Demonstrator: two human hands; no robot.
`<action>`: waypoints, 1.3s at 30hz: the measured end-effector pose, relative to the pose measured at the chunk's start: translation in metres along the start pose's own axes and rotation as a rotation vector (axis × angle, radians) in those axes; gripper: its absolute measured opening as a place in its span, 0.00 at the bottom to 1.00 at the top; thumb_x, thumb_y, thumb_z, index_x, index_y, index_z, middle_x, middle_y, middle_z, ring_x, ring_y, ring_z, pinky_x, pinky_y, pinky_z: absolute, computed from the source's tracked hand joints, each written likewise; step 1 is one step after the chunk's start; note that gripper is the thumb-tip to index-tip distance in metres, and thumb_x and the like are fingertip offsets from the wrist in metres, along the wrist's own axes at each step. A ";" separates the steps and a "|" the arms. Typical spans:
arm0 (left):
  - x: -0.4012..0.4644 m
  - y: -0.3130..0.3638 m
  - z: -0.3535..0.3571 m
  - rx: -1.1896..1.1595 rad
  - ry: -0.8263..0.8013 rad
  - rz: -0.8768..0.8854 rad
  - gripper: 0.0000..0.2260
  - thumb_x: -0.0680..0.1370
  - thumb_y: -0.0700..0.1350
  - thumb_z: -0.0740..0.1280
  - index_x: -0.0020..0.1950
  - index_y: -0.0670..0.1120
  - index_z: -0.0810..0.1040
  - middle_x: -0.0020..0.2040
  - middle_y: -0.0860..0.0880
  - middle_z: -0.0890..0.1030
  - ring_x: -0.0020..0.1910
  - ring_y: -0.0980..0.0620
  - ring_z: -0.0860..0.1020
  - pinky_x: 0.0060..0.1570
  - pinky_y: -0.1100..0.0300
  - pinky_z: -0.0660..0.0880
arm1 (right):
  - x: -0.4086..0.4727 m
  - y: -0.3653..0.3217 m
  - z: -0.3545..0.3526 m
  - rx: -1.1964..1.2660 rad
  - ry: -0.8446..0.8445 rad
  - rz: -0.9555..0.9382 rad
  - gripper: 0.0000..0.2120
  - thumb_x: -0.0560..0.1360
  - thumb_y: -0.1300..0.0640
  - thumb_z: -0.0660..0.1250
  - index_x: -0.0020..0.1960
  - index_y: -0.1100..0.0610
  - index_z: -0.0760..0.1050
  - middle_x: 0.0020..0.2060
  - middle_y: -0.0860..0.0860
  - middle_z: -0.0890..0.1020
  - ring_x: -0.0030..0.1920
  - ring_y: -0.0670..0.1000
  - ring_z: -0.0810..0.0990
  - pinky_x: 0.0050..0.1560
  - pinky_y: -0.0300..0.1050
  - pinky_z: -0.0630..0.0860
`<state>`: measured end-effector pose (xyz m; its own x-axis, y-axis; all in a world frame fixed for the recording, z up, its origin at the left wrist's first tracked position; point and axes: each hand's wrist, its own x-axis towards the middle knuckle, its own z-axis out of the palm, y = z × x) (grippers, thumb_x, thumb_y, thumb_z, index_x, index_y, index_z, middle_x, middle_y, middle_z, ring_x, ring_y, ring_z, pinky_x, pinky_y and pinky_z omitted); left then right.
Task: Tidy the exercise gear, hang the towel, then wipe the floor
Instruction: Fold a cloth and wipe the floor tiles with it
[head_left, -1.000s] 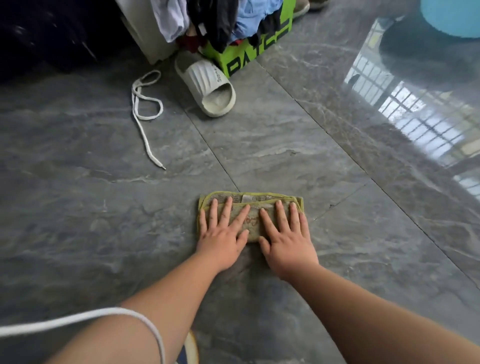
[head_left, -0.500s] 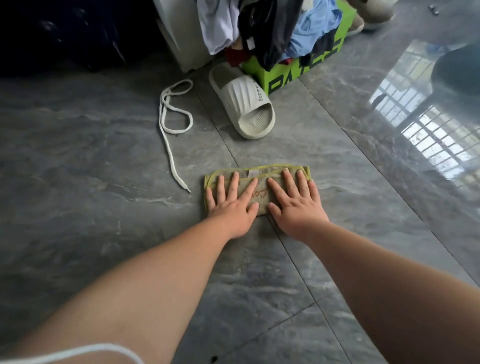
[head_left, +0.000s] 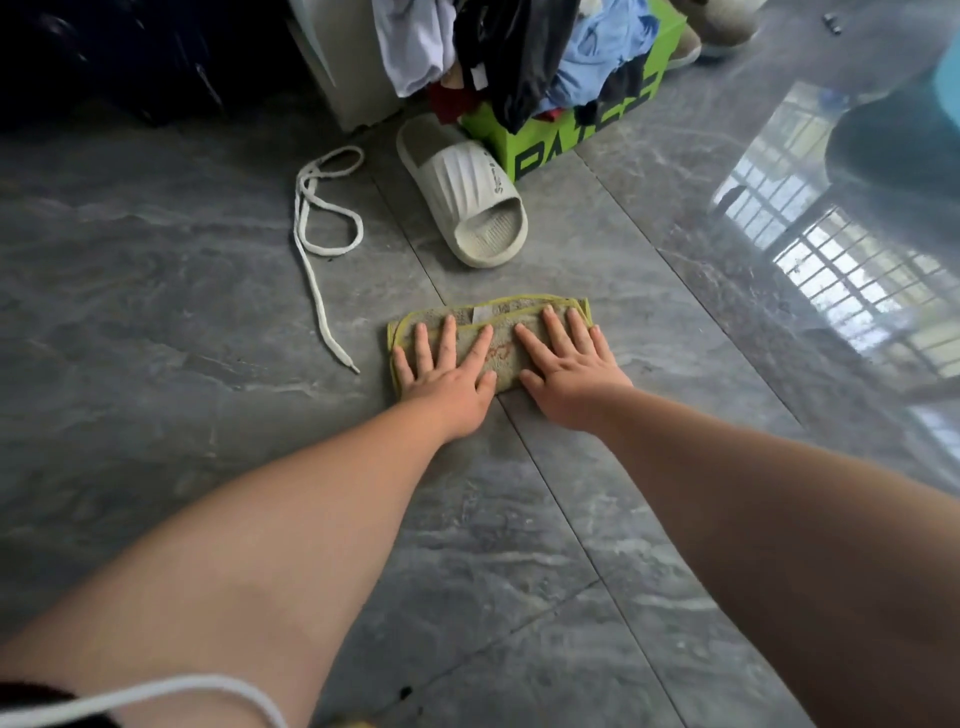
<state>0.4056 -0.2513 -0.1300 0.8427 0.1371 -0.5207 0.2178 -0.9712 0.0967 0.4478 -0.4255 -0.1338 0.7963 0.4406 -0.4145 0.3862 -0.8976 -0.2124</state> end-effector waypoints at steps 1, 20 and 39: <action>-0.010 0.006 0.006 -0.007 -0.003 -0.003 0.26 0.81 0.61 0.45 0.75 0.66 0.34 0.78 0.52 0.30 0.75 0.40 0.30 0.70 0.35 0.31 | -0.010 0.005 0.004 0.007 0.005 -0.006 0.29 0.81 0.38 0.44 0.78 0.39 0.37 0.79 0.49 0.38 0.78 0.55 0.33 0.76 0.54 0.35; -0.158 0.287 0.131 0.012 -0.023 0.291 0.29 0.81 0.59 0.50 0.77 0.63 0.36 0.79 0.47 0.34 0.75 0.36 0.30 0.69 0.32 0.33 | -0.292 0.210 0.079 0.099 0.081 0.421 0.30 0.77 0.43 0.45 0.78 0.37 0.46 0.80 0.48 0.48 0.79 0.53 0.43 0.77 0.58 0.42; -0.254 0.376 0.193 0.294 -0.294 0.745 0.28 0.82 0.56 0.49 0.76 0.65 0.35 0.76 0.48 0.26 0.73 0.36 0.26 0.68 0.31 0.33 | -0.449 0.162 0.129 0.386 -0.037 1.180 0.28 0.83 0.47 0.45 0.80 0.45 0.39 0.79 0.51 0.39 0.79 0.52 0.37 0.76 0.59 0.37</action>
<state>0.1783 -0.6886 -0.1245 0.5446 -0.5745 -0.6111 -0.5135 -0.8044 0.2986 0.0930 -0.7674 -0.0959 0.5478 -0.6286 -0.5521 -0.7241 -0.6868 0.0635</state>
